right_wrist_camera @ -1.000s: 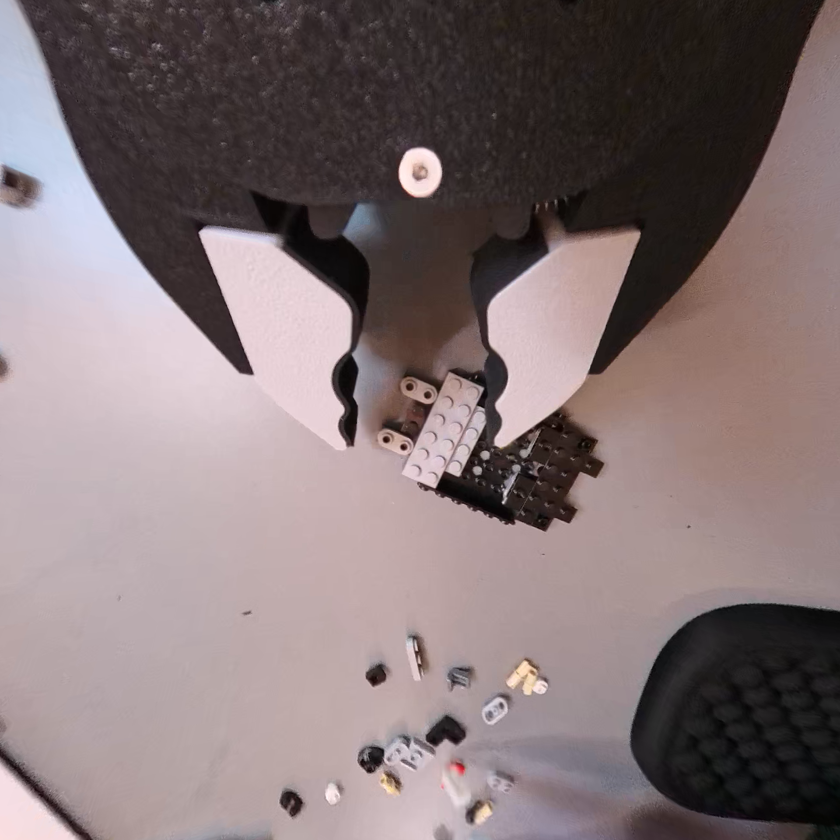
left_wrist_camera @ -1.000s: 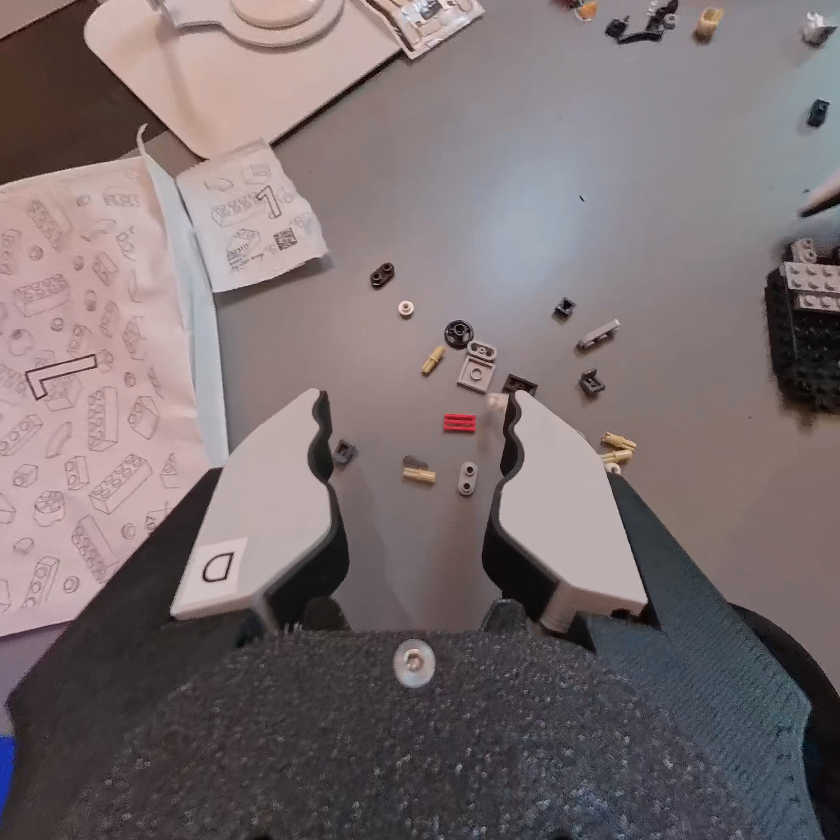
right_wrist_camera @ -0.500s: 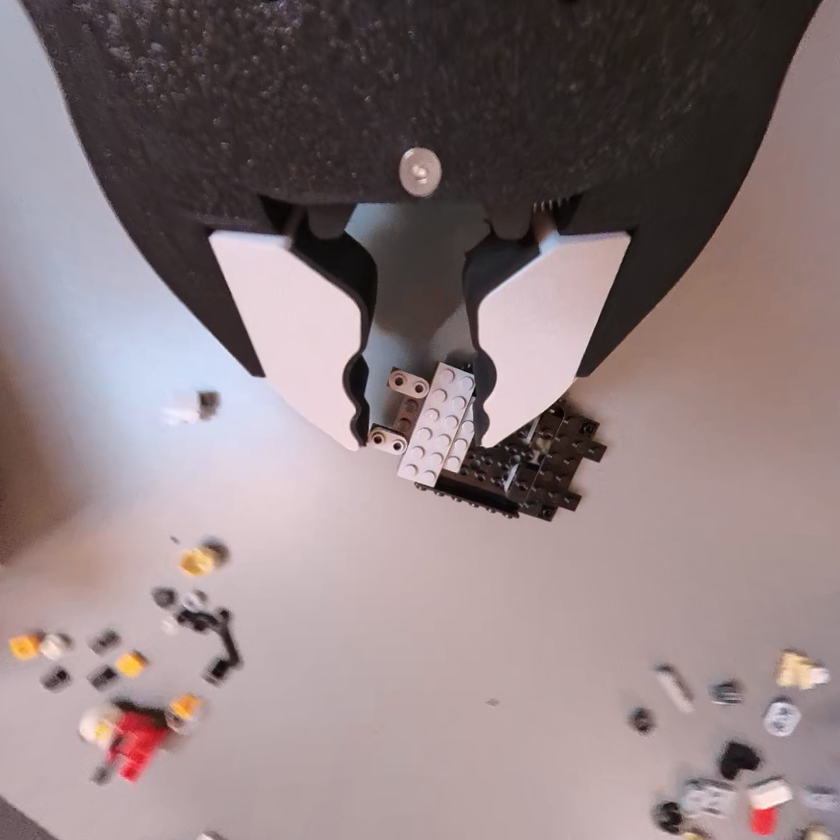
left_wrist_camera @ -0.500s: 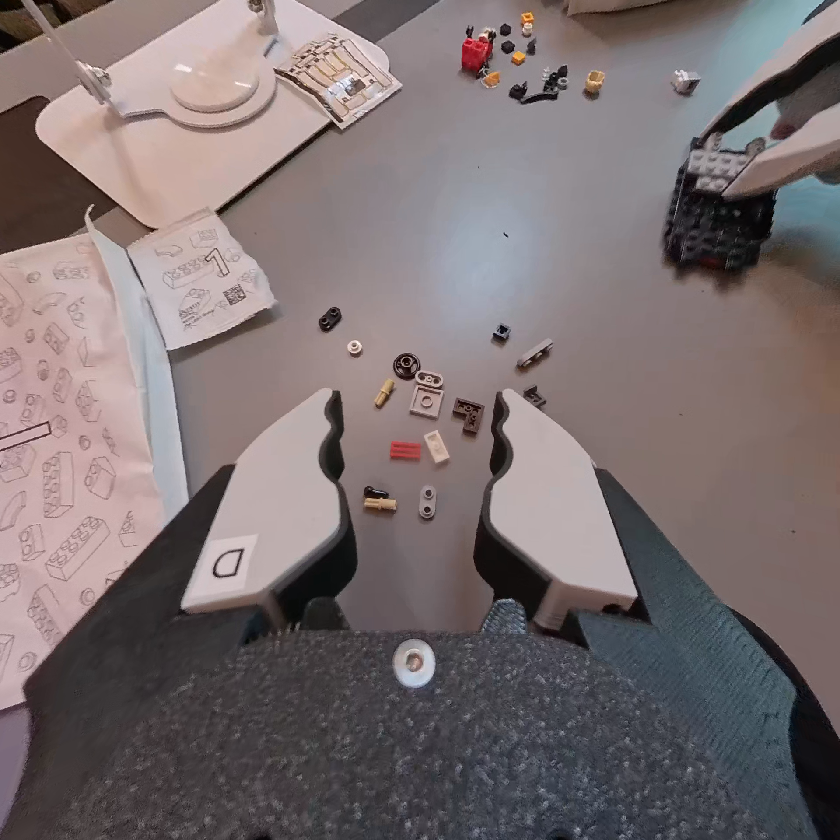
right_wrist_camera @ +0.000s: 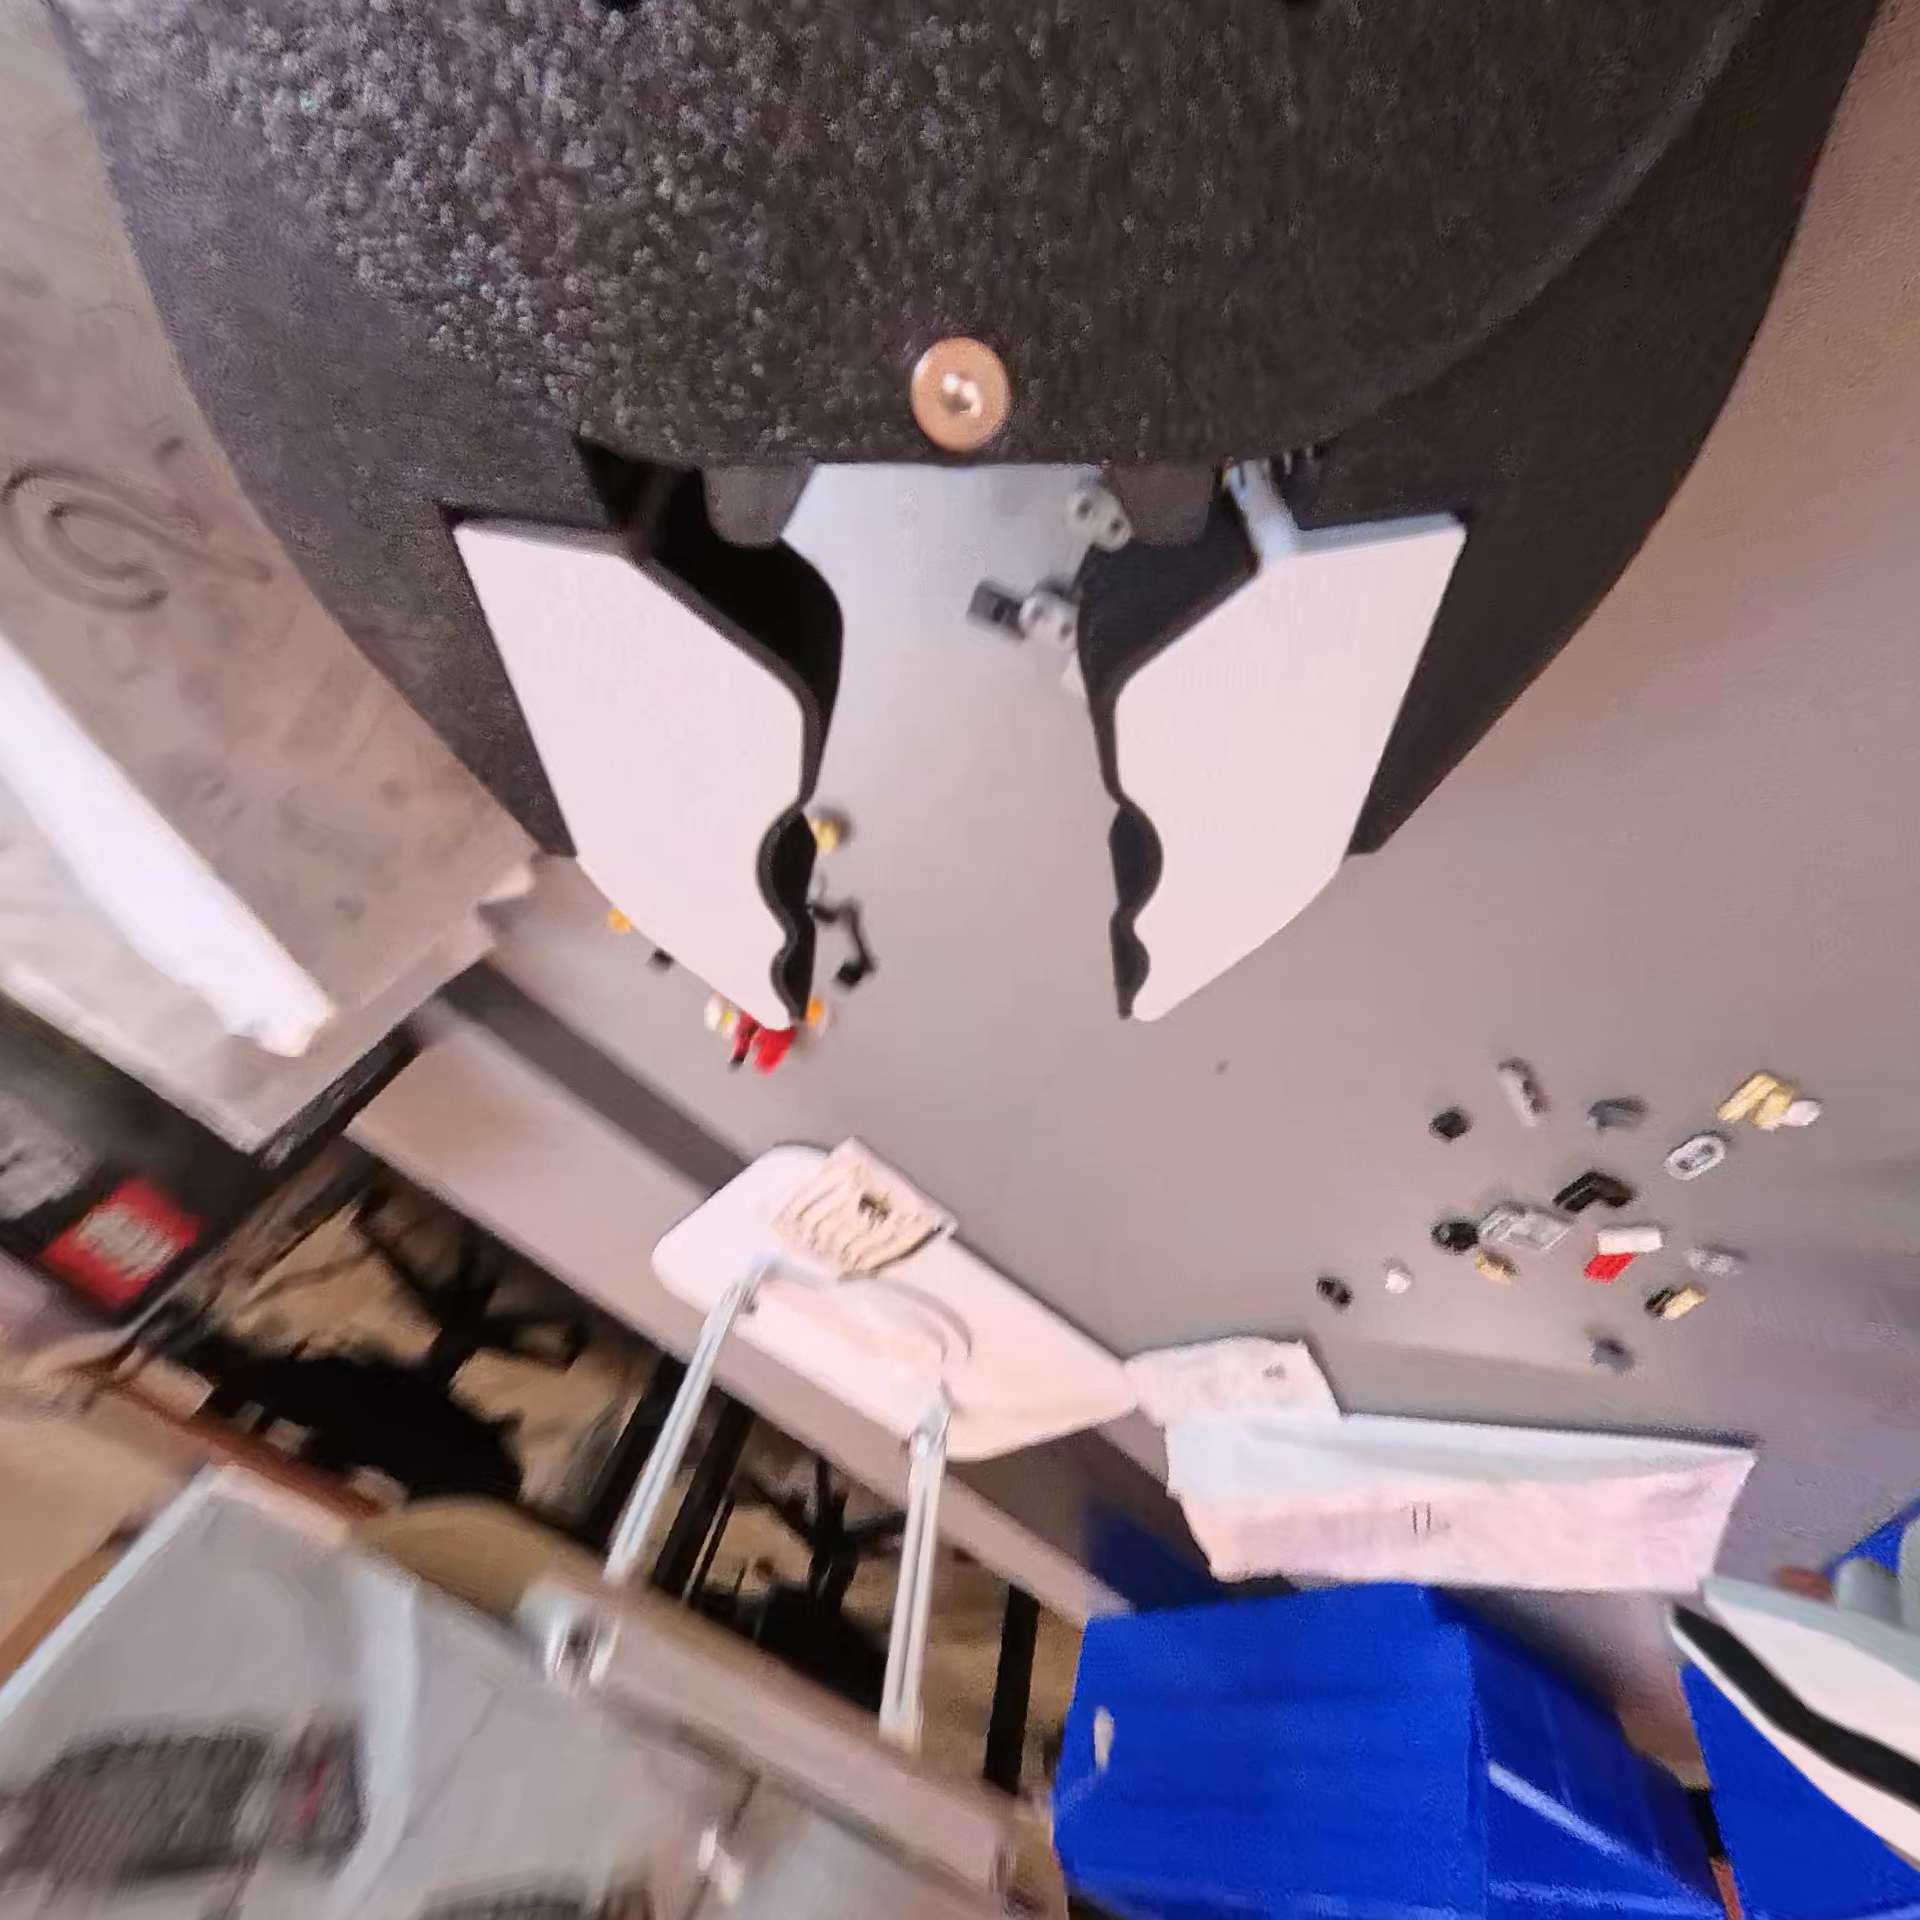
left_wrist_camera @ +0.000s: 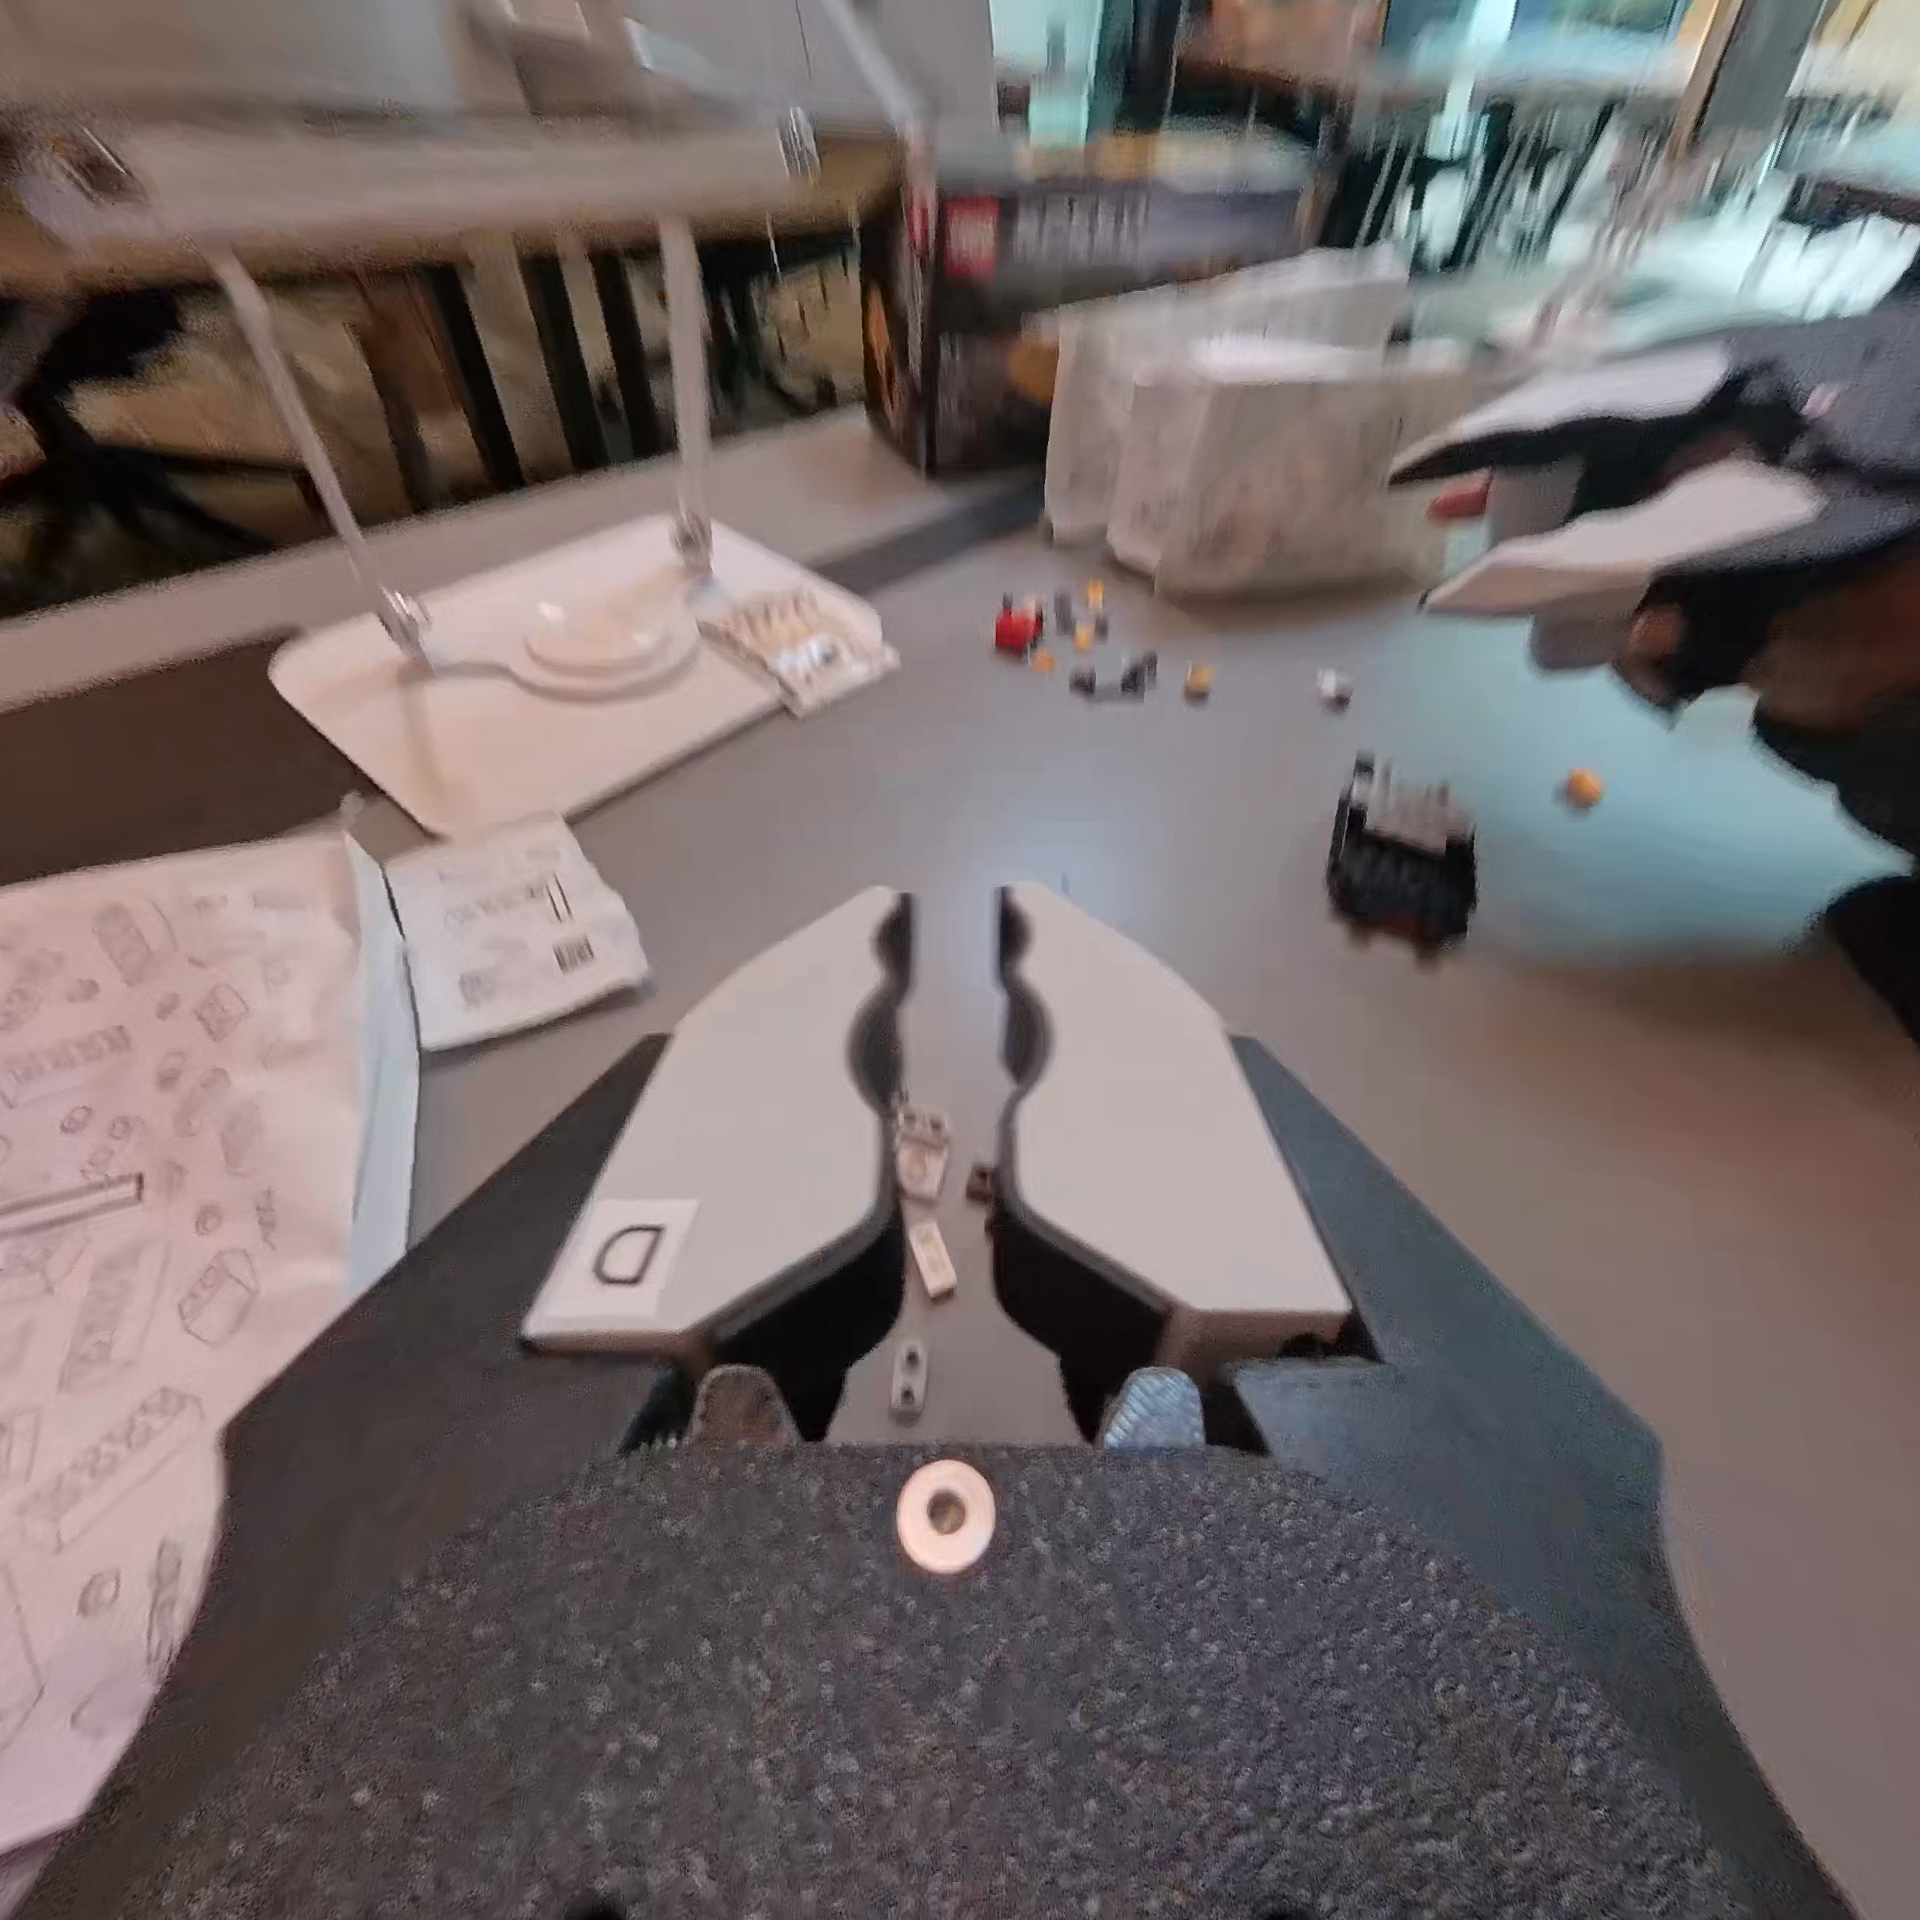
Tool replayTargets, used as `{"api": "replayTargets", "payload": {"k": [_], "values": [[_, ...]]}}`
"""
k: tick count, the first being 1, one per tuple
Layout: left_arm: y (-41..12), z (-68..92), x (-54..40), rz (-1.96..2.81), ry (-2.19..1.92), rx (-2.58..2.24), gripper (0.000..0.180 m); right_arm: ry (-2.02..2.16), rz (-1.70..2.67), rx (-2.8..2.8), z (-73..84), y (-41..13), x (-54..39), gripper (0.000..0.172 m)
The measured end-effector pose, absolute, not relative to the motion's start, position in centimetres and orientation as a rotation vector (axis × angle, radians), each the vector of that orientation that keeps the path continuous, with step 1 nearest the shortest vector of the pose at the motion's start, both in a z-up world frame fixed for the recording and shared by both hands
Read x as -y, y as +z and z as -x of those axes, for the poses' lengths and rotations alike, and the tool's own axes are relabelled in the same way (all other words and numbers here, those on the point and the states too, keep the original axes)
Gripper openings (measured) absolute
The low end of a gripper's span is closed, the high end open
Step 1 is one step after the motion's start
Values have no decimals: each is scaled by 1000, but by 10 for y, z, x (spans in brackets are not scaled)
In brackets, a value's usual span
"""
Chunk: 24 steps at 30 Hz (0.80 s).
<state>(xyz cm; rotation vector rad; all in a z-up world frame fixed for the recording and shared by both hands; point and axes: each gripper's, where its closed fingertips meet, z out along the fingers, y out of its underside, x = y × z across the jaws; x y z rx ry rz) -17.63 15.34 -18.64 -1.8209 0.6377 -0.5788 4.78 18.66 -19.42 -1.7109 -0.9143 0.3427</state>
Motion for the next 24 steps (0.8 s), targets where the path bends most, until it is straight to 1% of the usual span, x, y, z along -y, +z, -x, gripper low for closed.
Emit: {"api": "replayTargets", "payload": {"k": [1,5,9,11,12,14,15,17,18,19,21,24], "values": [[-174,178,-157,1751,-582,-605,0,324,1662,923,-44,-185,-192,51],[-137,191,-175,1563,-423,-508,0,328,1462,953,-18,-135,-211,0],[-113,199,-185,1468,-394,-439,0,179,1371,959,17,-92,-259,4],[-107,199,-191,1443,-391,-443,0,65,1348,987,38,-81,-293,7],[-106,199,-192,1430,-392,-450,0,7,1349,1012,49,-78,-311,21],[-109,199,-195,1426,-389,-457,0,-118,1366,1088,69,-81,-345,33],[-112,199,-195,1425,-388,-462,0,-178,1374,1130,78,-85,-360,35],[-119,201,-195,1430,-366,-467,0,-293,1375,1198,90,-93,-384,33],[-123,201,-195,1438,-361,-467,0,-348,1376,1219,92,-97,-393,28],[-125,202,-194,1448,-369,-460,0,-403,1381,1235,92,-101,-401,21],[-128,204,-194,1463,-387,-440,0,-465,1368,1285,91,-109,-406,1],[-132,208,-196,1484,-381,-428,0,-376,1350,1149,85,-99,-406,1]]}}
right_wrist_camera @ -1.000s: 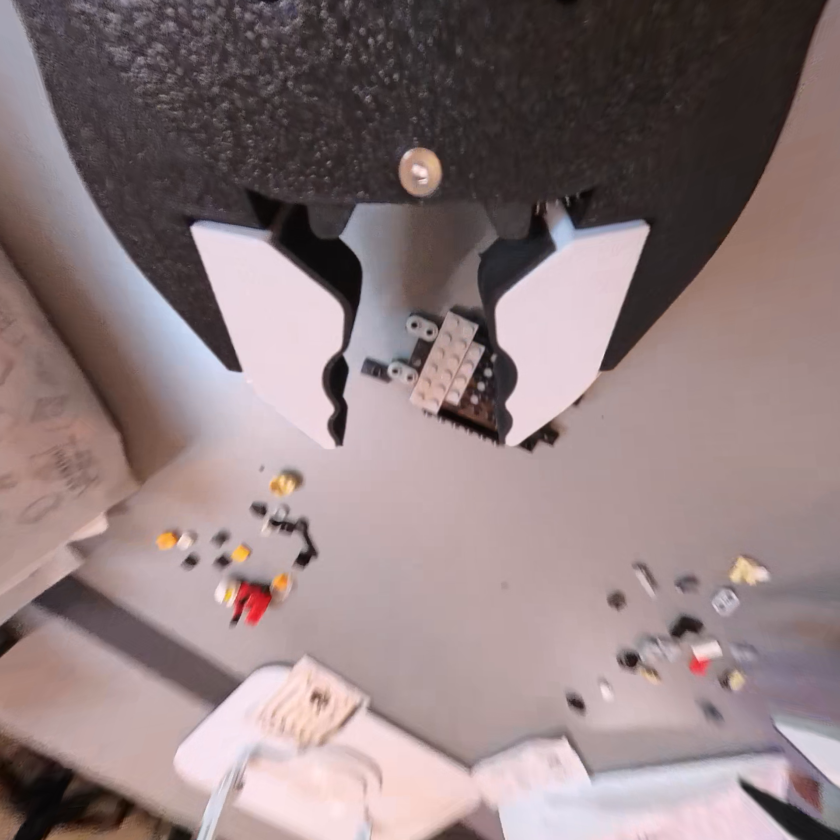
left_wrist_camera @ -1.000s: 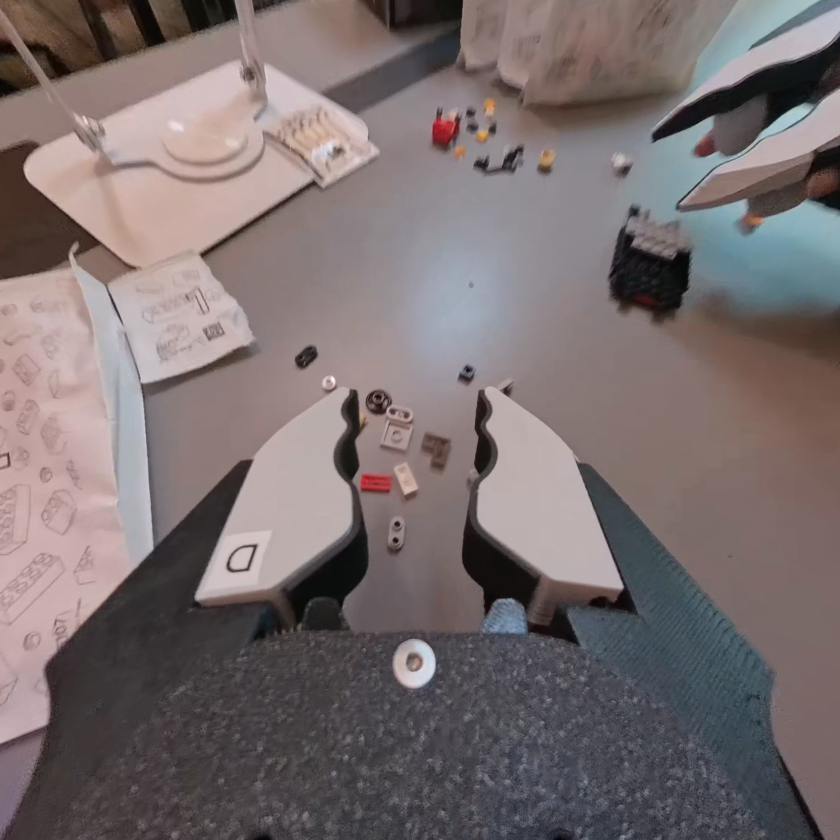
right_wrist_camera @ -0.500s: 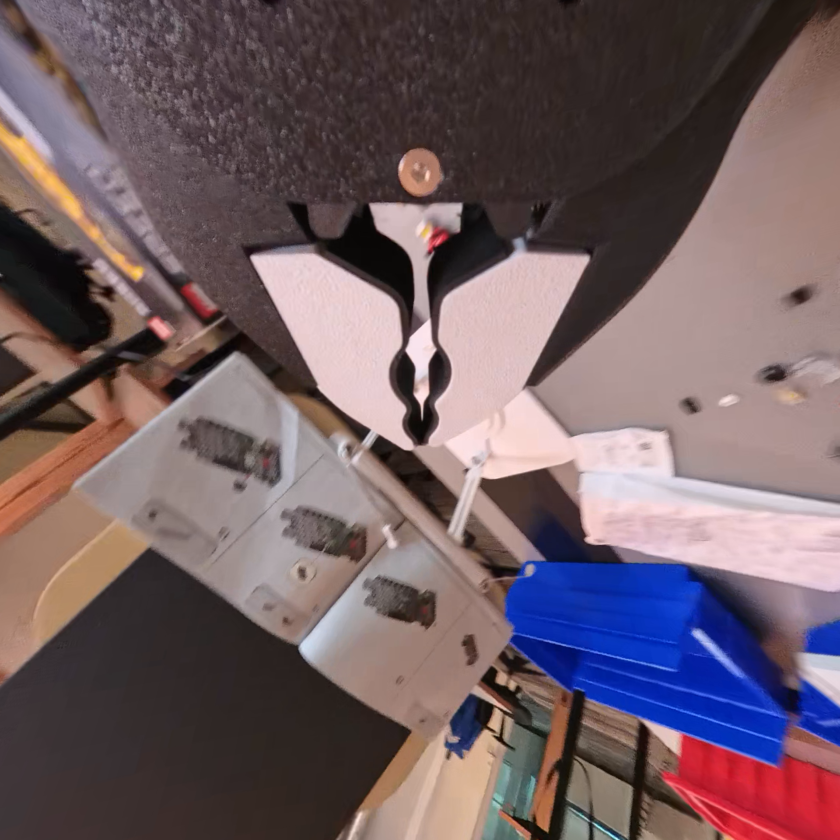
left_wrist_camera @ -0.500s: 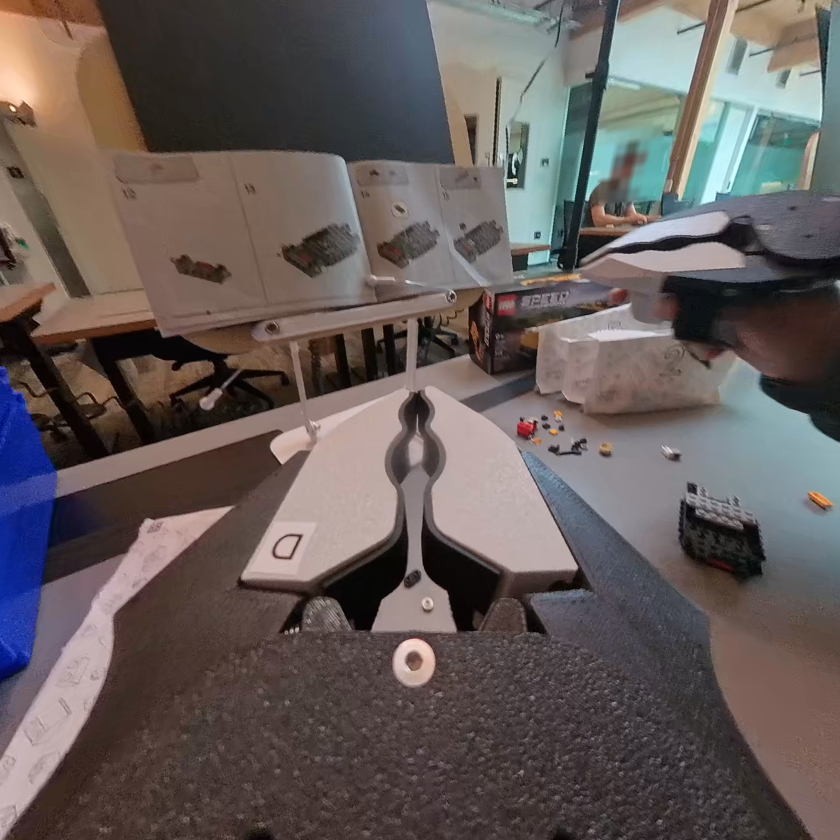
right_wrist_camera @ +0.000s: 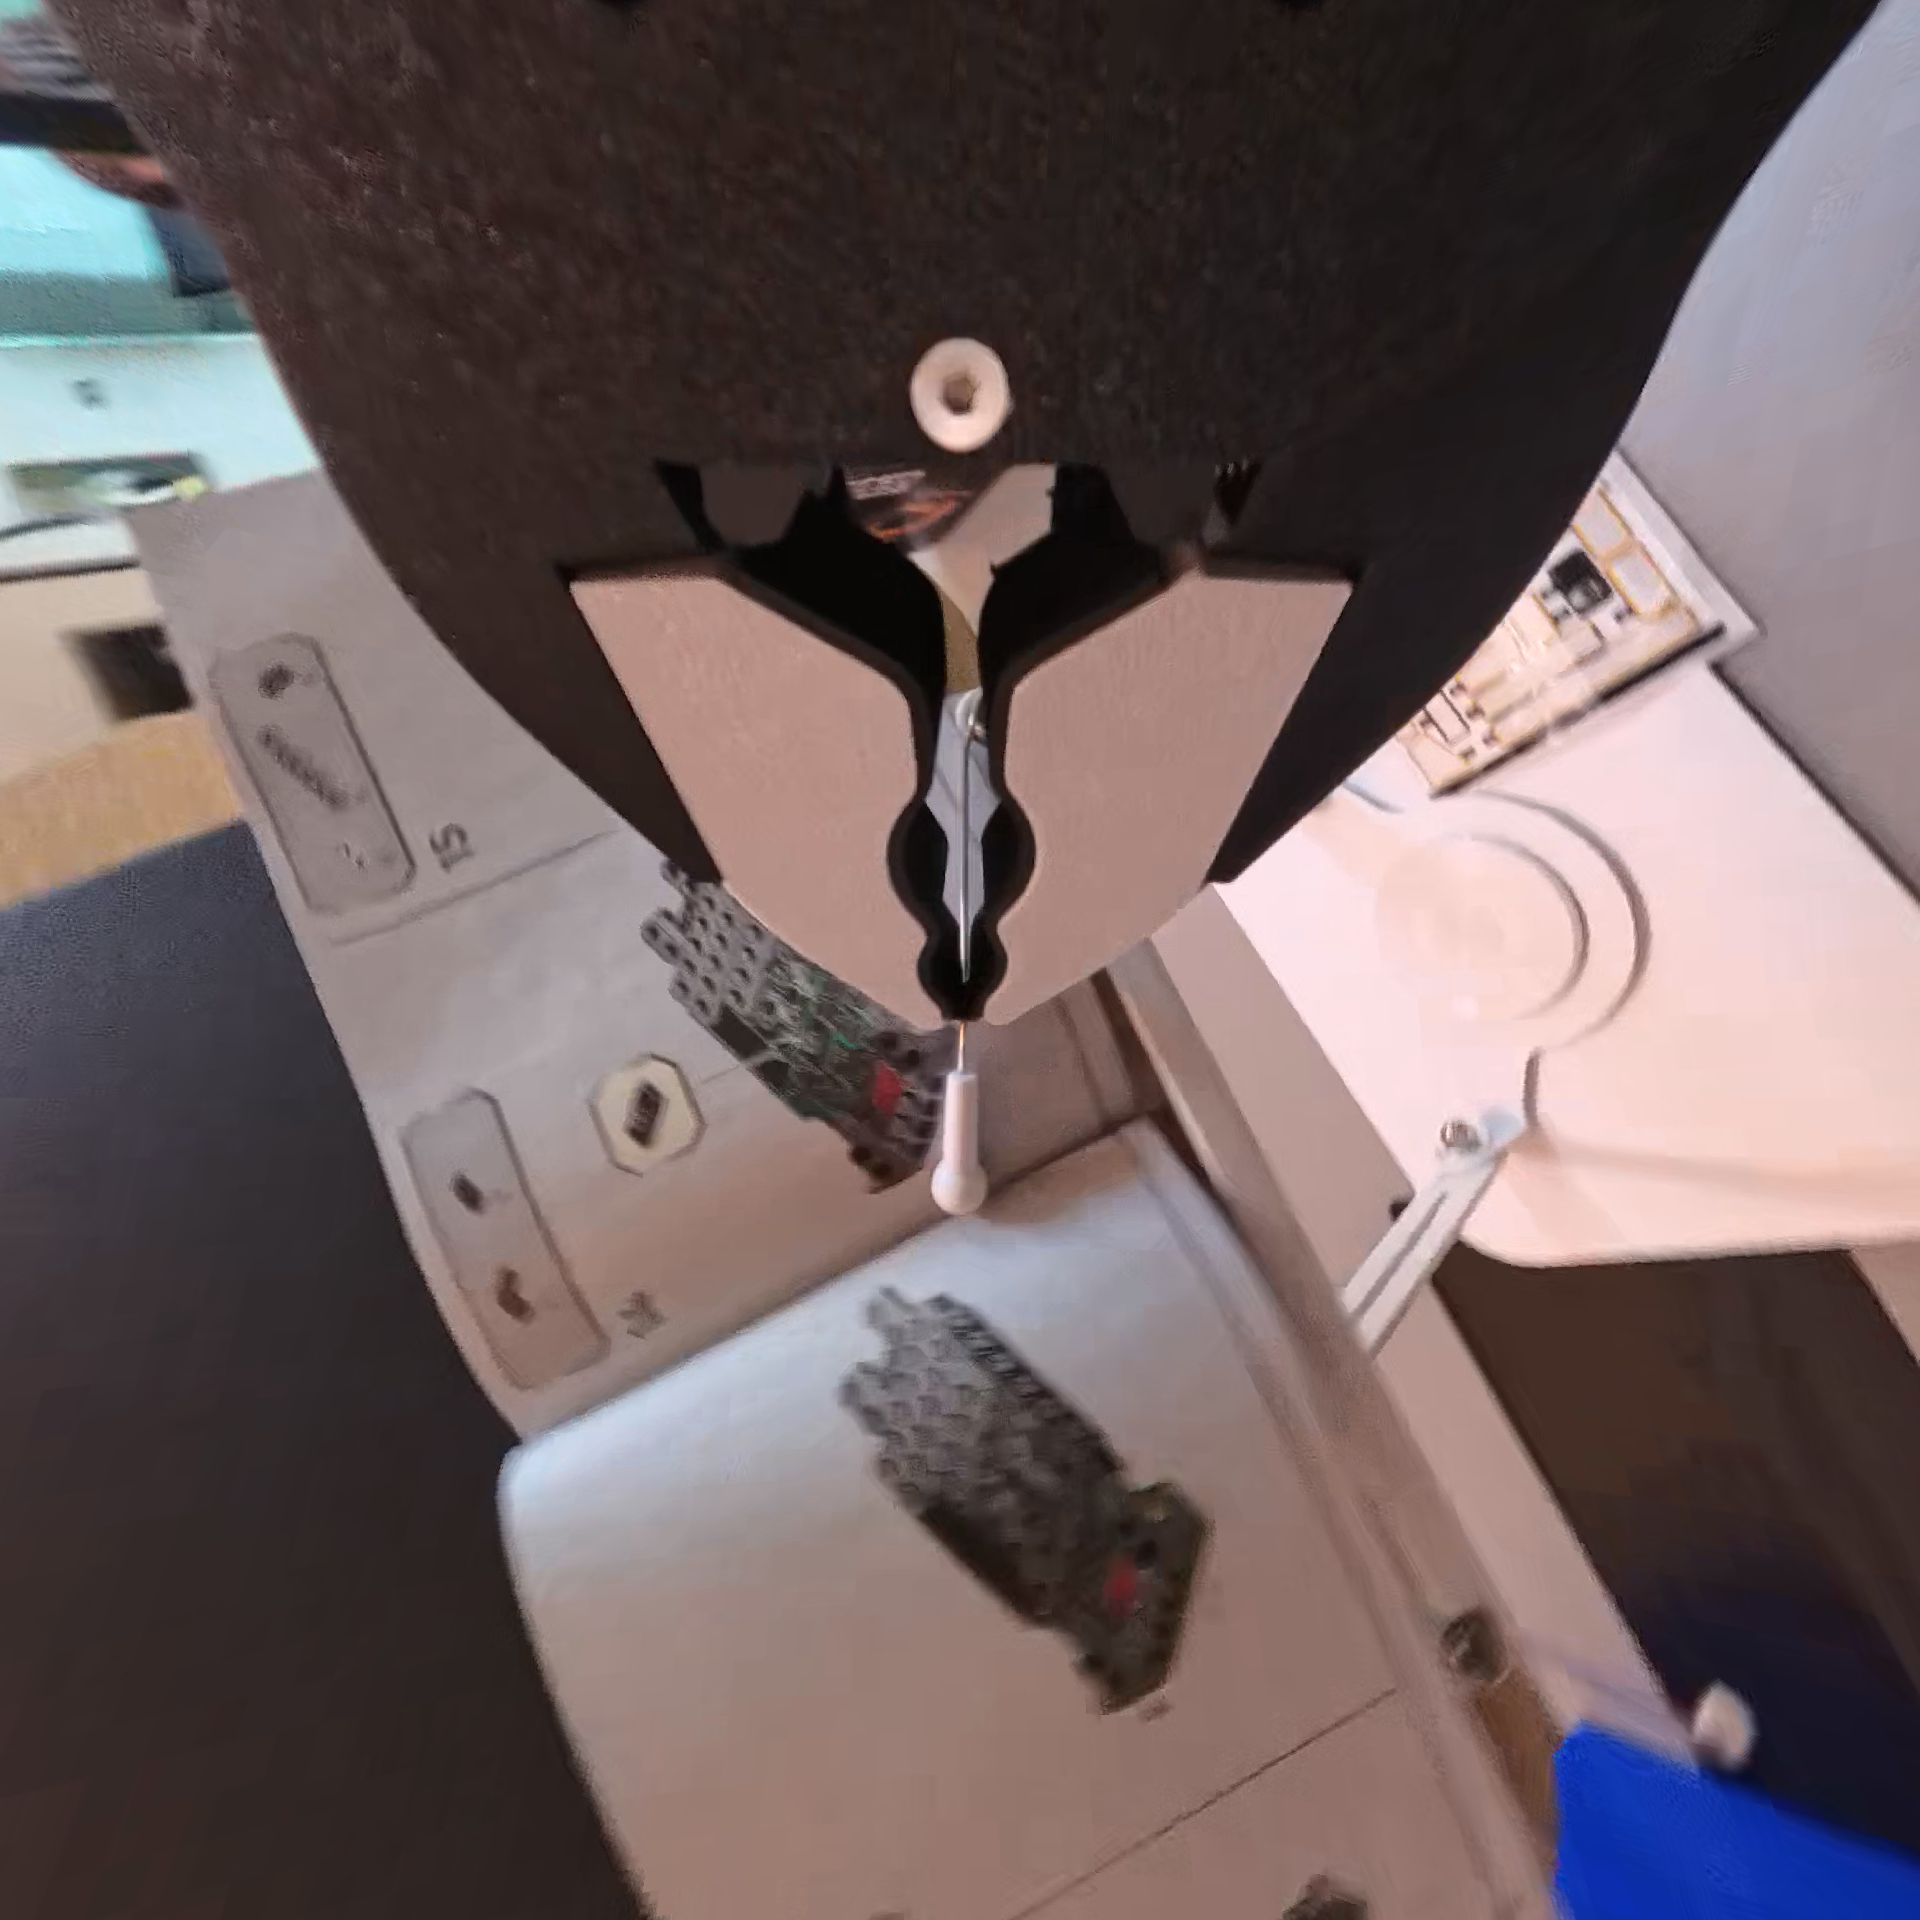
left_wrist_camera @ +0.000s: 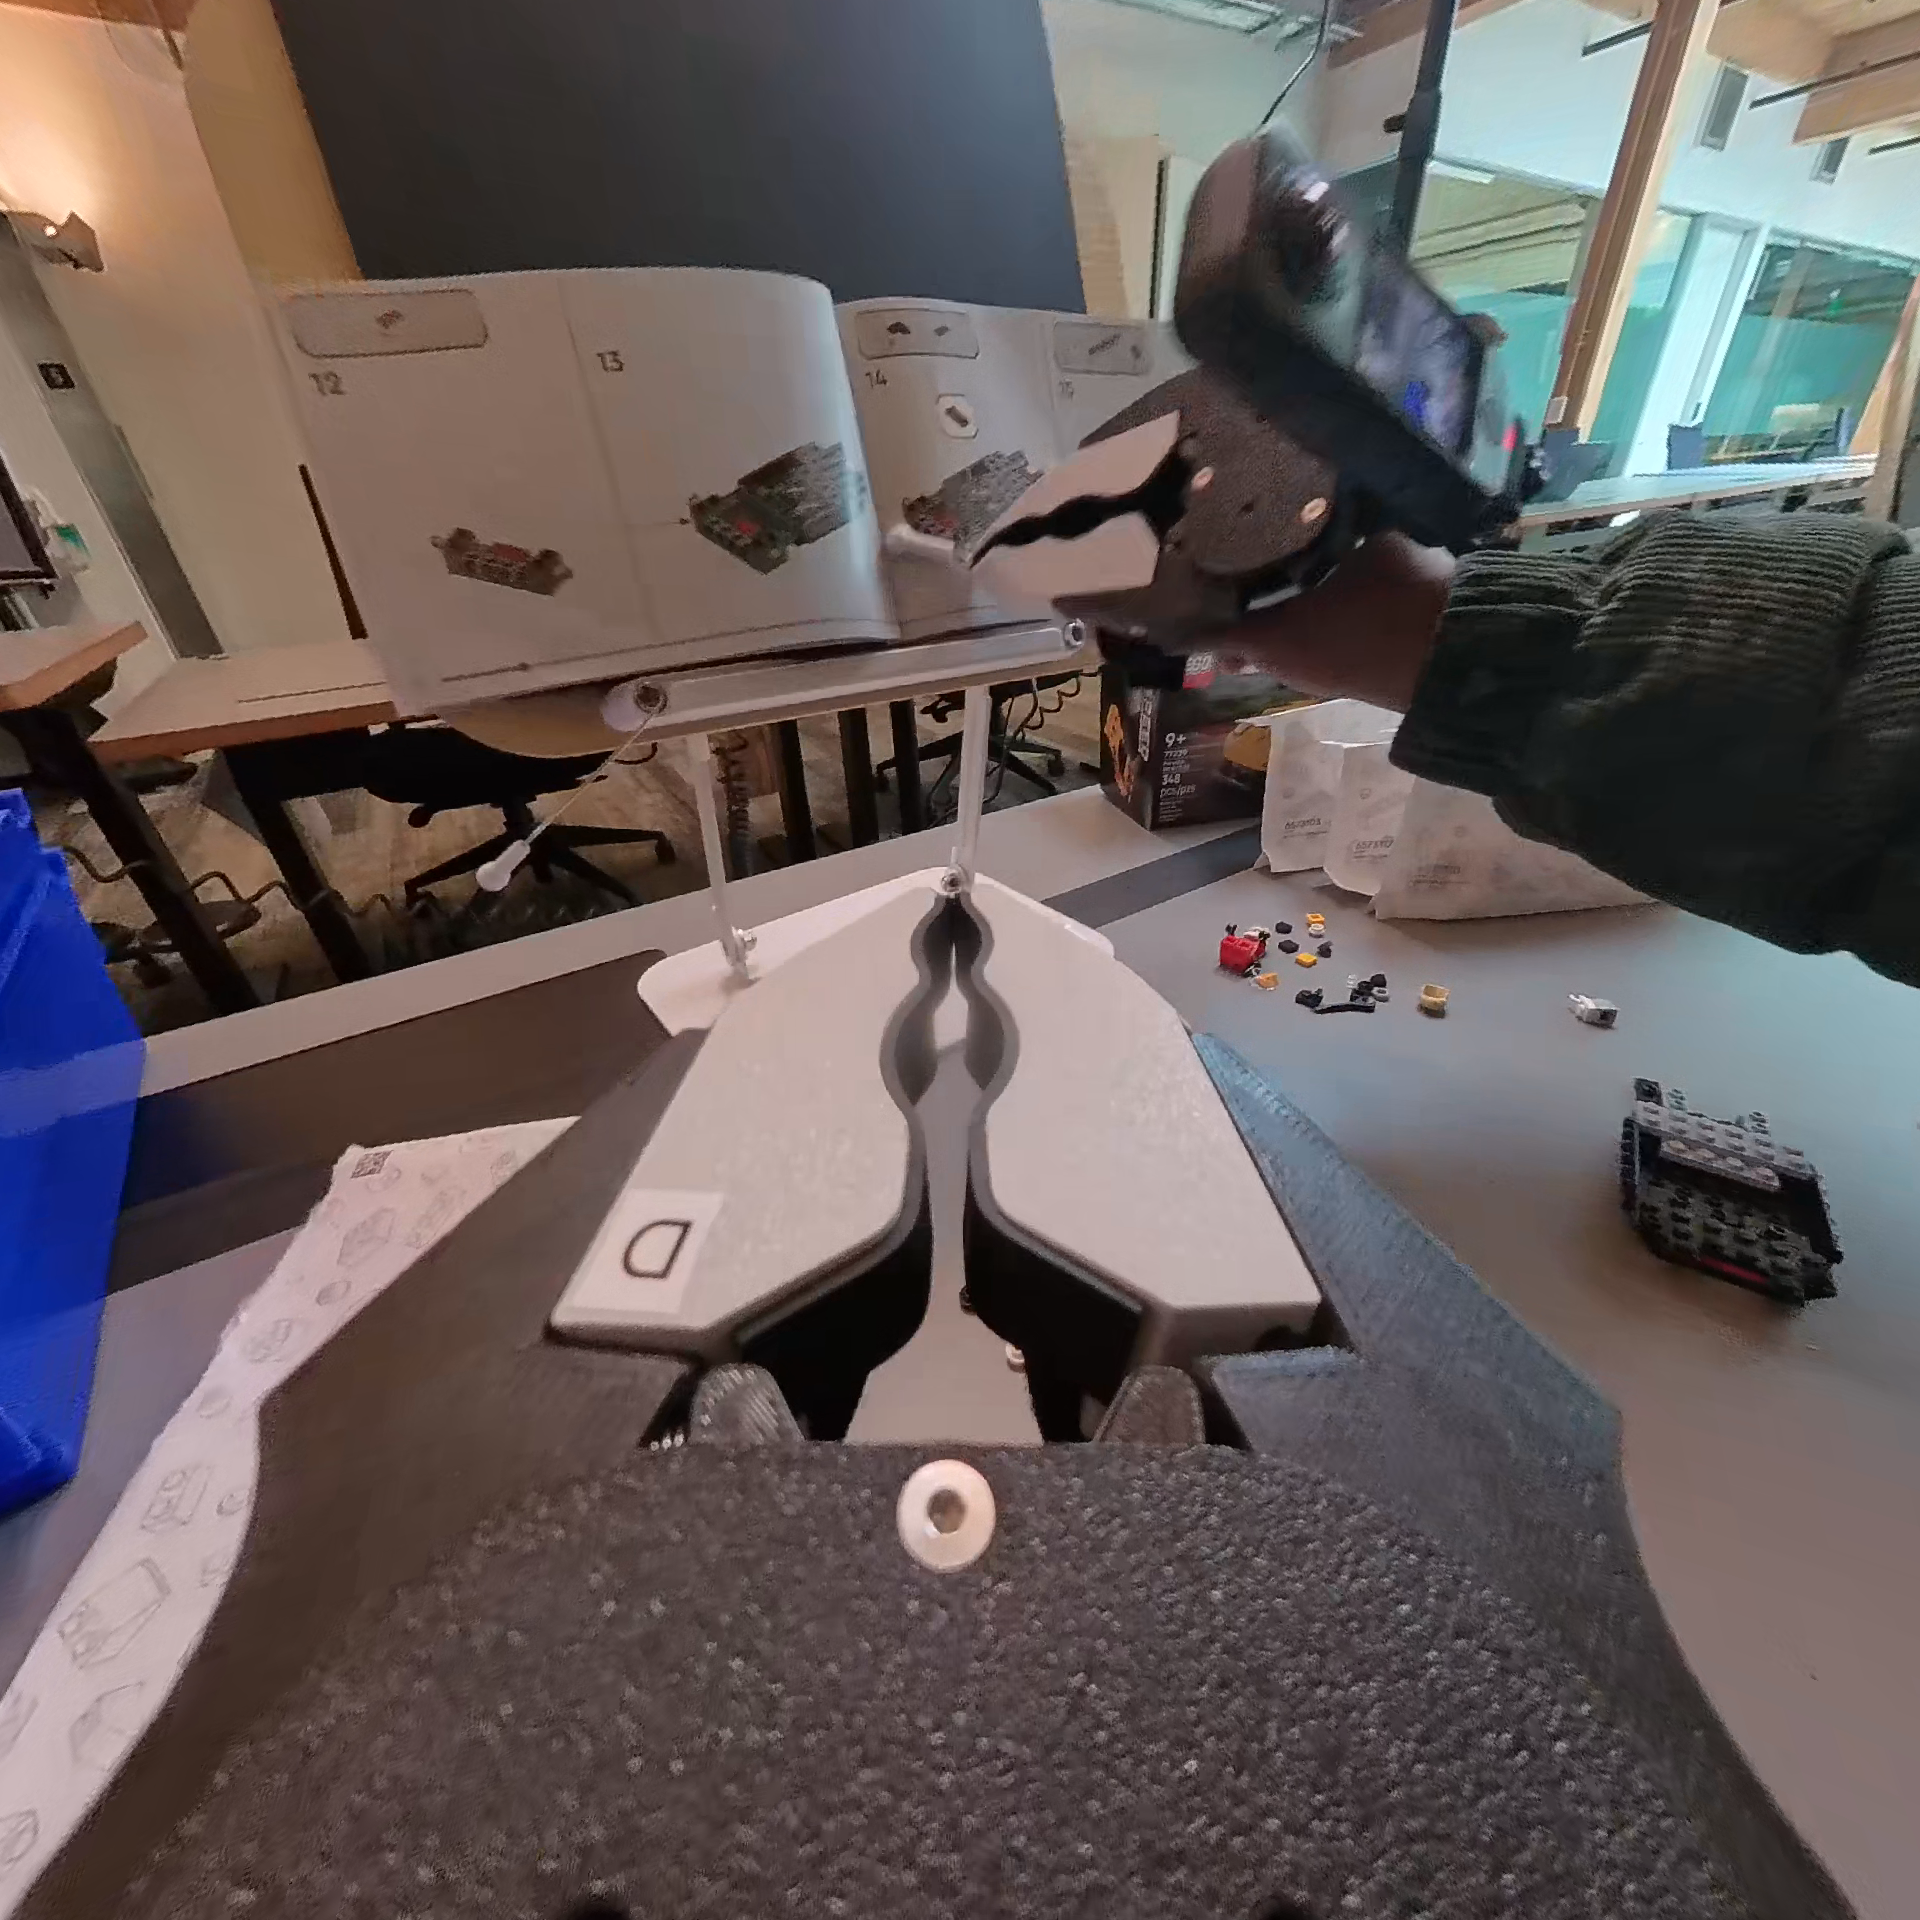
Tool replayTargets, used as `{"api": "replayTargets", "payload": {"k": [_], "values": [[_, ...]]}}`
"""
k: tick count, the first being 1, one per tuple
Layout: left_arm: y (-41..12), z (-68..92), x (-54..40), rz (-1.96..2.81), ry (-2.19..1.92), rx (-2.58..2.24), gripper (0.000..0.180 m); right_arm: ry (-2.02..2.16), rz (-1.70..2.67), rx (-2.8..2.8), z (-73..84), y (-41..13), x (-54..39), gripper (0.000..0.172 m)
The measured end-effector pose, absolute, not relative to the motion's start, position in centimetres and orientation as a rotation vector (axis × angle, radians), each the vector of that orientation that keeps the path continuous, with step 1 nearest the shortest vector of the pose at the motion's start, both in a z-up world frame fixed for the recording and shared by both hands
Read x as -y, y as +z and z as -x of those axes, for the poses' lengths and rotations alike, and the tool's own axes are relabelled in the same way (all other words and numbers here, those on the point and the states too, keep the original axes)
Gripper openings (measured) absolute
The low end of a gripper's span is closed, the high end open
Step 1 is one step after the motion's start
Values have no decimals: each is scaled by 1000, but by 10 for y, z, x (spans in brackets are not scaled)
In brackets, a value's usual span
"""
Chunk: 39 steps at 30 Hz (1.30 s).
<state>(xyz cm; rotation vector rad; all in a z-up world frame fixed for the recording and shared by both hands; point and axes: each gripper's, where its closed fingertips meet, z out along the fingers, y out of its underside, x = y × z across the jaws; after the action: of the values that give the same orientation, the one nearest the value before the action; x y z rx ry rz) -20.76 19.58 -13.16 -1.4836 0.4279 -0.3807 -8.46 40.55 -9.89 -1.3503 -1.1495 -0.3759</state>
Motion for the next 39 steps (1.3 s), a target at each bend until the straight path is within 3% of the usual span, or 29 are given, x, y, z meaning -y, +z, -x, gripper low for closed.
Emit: {"api": "replayTargets", "payload": {"k": [8,13,17,18,19,20,21,26,34,39], "values": [[-138,202,-200,1513,-392,-437,0,81,1475,491,-5,-68,-411,0],[-143,186,-208,1543,-429,-469,3,160,1467,543,-2,-78,-387,0],[-147,174,-208,1556,-440,-498,3,-20,1477,812,54,-78,-389,39],[-148,173,-206,1555,-432,-508,3,-39,1514,830,62,-81,-399,41],[-148,173,-204,1554,-421,-515,3,-82,1546,834,64,-83,-411,31],[-149,174,-202,1554,-410,-518,3,-163,1565,825,58,-84,-423,9],[-149,176,-201,1554,-401,-518,3,-177,1564,836,56,-85,-429,3],[-155,188,-200,1569,-429,-477,2,169,1594,459,18,-87,-421,5],[-157,189,-201,1580,-455,-468,2,882,1621,-174,-12,-134,-409,13],[-157,193,-201,1582,-467,-454,2,668,1554,-77,-28,-119,-385,26]]}}
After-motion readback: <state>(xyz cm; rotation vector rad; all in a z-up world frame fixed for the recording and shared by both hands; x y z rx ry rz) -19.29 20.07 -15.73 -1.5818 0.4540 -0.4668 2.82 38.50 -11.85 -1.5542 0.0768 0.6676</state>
